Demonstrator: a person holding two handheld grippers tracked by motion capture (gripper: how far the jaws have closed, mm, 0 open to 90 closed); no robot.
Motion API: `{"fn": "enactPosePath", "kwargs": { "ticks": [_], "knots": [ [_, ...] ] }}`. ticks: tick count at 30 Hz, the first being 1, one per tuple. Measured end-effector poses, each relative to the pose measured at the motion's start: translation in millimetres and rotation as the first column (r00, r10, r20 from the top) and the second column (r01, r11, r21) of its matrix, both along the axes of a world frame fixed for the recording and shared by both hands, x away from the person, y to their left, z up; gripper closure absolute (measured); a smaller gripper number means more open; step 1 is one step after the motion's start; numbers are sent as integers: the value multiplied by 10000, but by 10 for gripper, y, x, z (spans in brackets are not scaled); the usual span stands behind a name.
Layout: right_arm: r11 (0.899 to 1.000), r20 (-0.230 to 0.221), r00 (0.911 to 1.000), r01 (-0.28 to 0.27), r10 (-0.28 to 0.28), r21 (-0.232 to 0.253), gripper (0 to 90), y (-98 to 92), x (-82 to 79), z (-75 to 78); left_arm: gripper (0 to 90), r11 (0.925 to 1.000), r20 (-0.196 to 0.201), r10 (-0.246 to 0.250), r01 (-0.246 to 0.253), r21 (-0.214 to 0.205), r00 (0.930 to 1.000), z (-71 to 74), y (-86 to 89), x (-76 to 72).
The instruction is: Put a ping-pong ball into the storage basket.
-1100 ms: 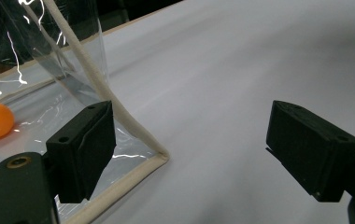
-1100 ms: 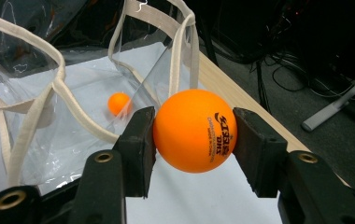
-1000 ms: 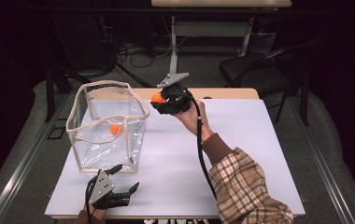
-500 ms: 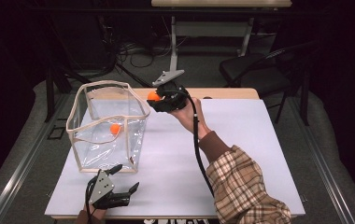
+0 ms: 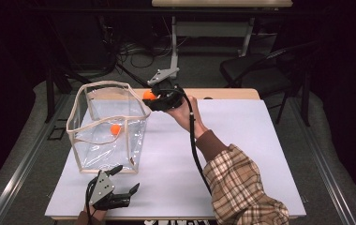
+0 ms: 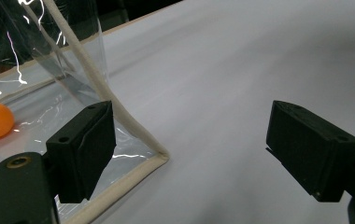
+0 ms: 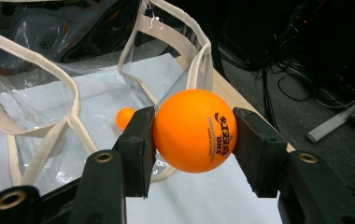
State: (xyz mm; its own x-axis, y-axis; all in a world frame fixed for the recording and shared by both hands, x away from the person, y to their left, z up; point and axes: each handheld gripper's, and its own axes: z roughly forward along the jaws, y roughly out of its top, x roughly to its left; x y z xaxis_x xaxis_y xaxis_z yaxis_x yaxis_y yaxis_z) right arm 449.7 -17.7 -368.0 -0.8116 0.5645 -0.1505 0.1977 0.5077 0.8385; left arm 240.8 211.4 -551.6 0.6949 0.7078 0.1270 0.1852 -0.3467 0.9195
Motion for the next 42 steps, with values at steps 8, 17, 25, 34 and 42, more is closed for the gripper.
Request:
{"fn": "enactPosePath", "kwargs": {
  "ticks": [8,17,25,34,42],
  "knots": [
    [9999,3,10000,-88,88,54,510,54,-3,26,159,10000,2,0,0,4,10000,1,1,-1],
    [9998,-35,9998,-182,182,3,510,113,2,18,159,10000,2,2,-2,7,10000,0,0,1],
    [9997,-52,9997,-236,235,-21,510,168,12,12,159,10000,-7,-25,25,-10,10000,0,3,-1],
    [9995,-56,9995,-314,314,-21,510,201,25,37,159,10000,8,-2,2,-1,10000,1,1,-3],
    [9993,-89,9992,-382,382,-10,510,257,33,21,159,10000,6,-25,25,-2,10000,1,5,0]
  ]
}}
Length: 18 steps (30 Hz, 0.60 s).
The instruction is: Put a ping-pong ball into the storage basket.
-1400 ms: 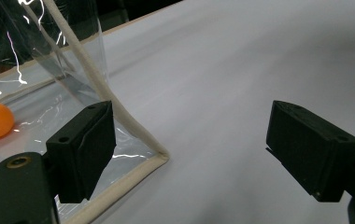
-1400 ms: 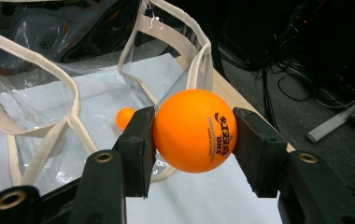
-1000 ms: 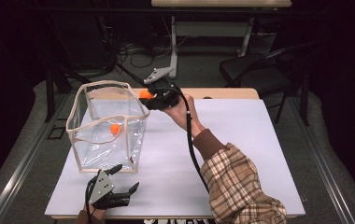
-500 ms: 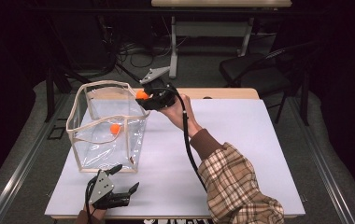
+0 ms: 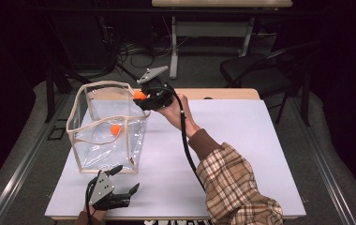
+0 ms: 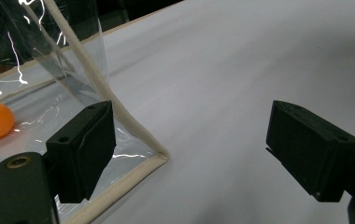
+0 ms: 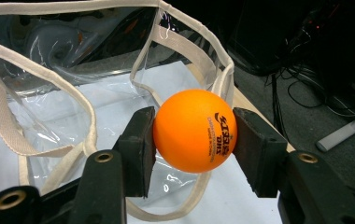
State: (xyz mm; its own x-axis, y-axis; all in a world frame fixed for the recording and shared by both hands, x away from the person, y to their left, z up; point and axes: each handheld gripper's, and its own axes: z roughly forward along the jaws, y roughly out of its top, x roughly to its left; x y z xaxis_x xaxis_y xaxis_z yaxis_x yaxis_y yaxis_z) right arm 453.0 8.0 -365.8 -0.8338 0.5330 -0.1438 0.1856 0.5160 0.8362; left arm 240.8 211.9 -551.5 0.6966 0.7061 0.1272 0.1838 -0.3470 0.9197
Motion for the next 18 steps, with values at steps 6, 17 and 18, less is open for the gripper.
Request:
{"fn": "enactPosePath", "kwargs": {
  "ticks": [6,17,18],
  "knots": [
    [10000,-38,10000,-48,48,-83,510,49,15,-16,159,10000,-3,10,-10,-7,10000,0,2,-1],
    [9999,-188,9998,-89,86,-122,510,137,64,-79,159,10000,0,0,0,5,10000,0,2,0],
    [9998,-238,9997,-80,76,-157,510,146,64,-84,159,10000,-1,2,-2,7,10000,-1,3,1]
  ]
}}
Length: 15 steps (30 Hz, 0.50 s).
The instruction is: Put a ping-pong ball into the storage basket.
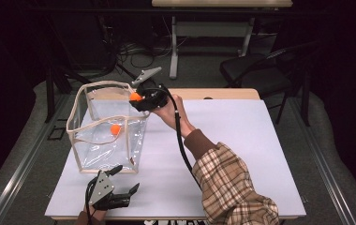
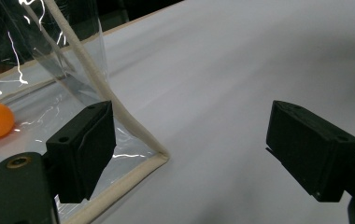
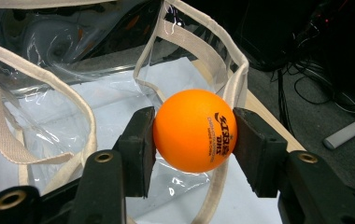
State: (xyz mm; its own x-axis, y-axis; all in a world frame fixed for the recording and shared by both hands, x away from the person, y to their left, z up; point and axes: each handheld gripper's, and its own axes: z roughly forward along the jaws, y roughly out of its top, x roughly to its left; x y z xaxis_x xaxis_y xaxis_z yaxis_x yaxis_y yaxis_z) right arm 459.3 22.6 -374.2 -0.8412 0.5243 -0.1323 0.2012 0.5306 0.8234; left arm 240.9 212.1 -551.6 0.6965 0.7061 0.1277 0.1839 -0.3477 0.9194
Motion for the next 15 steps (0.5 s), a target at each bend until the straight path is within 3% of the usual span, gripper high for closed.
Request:
{"fn": "enactPosePath", "kwargs": {
  "ticks": [15],
  "knots": [
    [9998,-172,9997,-187,186,-85,510,107,24,-54,159,10000,-14,10,-10,-19,10000,1,1,-2]
  ]
}}
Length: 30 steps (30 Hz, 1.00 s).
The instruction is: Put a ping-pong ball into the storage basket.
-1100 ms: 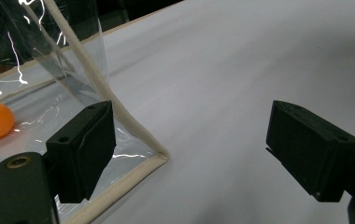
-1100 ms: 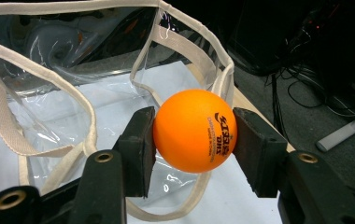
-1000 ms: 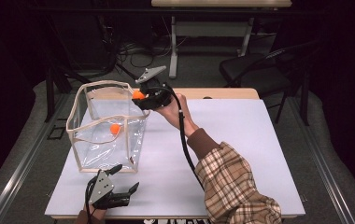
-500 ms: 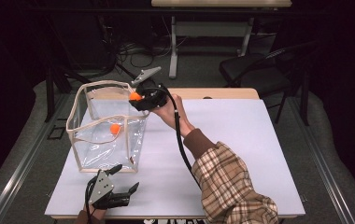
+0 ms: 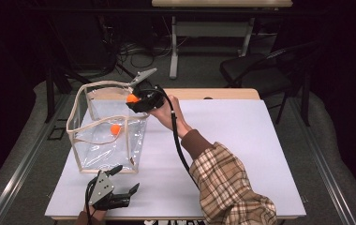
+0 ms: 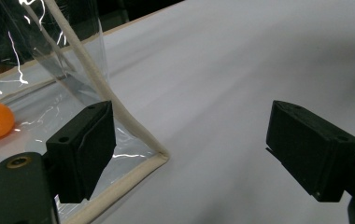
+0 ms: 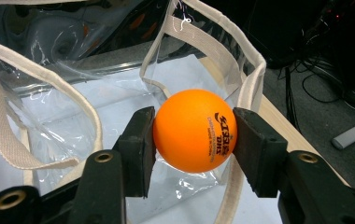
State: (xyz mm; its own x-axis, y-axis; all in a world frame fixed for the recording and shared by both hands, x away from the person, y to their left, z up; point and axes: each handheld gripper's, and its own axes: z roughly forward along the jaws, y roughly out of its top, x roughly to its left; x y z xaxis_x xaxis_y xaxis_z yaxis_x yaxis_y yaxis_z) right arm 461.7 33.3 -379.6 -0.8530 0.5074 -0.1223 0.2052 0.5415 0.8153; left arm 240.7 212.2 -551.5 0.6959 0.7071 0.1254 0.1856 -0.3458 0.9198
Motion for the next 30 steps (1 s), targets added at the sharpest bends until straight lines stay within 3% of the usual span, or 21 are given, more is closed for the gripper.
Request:
{"fn": "enactPosePath", "kwargs": {
  "ticks": [30],
  "knots": [
    [9994,-279,9994,-229,222,-254,508,164,-7,-118,159,10000,12,3,-3,-30,10000,2,0,-3]
  ]
}}
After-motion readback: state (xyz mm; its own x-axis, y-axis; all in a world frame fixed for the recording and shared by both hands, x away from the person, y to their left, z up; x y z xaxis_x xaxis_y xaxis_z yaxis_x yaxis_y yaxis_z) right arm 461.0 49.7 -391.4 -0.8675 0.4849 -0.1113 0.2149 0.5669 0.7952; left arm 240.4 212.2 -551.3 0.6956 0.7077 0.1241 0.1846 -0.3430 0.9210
